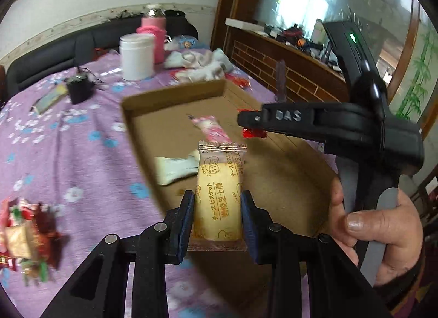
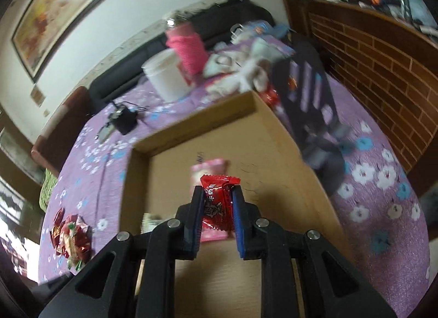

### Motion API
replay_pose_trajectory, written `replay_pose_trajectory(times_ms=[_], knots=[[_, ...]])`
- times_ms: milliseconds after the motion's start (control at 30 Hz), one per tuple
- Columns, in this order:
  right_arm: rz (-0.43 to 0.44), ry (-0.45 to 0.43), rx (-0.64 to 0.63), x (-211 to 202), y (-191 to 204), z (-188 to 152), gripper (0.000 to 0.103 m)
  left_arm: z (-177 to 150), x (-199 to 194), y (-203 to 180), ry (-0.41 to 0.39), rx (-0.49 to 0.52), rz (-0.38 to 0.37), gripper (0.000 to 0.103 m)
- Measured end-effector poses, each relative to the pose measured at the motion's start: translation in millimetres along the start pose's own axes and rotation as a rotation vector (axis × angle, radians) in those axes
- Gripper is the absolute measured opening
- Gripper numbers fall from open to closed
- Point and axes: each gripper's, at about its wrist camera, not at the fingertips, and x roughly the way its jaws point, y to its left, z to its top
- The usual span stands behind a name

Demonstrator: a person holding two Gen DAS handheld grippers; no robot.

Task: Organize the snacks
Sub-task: 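Drop the biscuit pack with the left tool while the right tool drops the red candy into the box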

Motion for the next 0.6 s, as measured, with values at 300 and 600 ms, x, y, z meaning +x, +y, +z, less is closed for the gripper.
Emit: replay_pose_trajectory(times_ms=[300,600], knots=[[-0.06,0.052,-0.011,14,0,-6,0.019,-11,25,-7,0.051,-0.021,-0.017,0.034],[-0.066,0.019,-0.003,6,0,-3,0.037,-14,23,-11,0.043,-0.001,-0.017,0.035]])
